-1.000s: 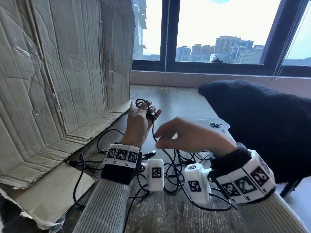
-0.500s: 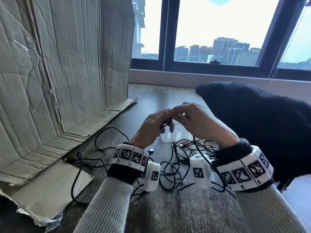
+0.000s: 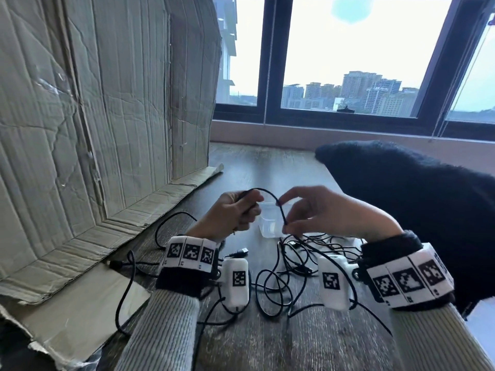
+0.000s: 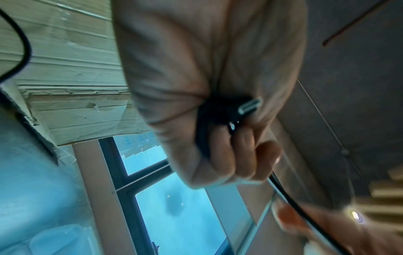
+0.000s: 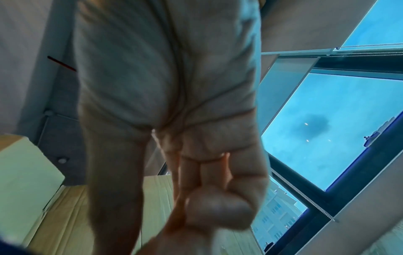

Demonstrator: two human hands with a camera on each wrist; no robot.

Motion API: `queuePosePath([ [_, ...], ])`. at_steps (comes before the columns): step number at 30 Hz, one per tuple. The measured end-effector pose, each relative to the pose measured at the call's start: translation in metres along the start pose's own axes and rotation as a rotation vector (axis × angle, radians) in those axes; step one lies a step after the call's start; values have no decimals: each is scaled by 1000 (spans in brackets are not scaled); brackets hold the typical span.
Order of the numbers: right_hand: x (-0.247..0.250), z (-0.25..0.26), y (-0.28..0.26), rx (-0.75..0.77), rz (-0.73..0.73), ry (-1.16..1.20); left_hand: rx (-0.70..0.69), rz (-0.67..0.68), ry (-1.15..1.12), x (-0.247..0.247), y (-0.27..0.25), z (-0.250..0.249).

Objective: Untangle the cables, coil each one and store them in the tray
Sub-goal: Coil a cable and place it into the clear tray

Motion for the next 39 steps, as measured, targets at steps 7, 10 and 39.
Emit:
queuePosePath([
  [7,8,-1,-6,-54,33,172,-21,-109,-249,2,-2,-6],
  [10,11,-6,-6,-37,38,158,-56,-151,-191,8,-3,-6],
  [39,18,-9,-1,-55,-6,328,263,-317,-337,40,-3,10],
])
Point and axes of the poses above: each hand's wrist, its own y-axis towards the middle knuckle, its own x-axis out of the back of the hand, z = x × y, the point moved 4 cm from there along y, towards the middle knuckle, and after that the axes turned 6 degrees about -x, right-handed, at the moved point
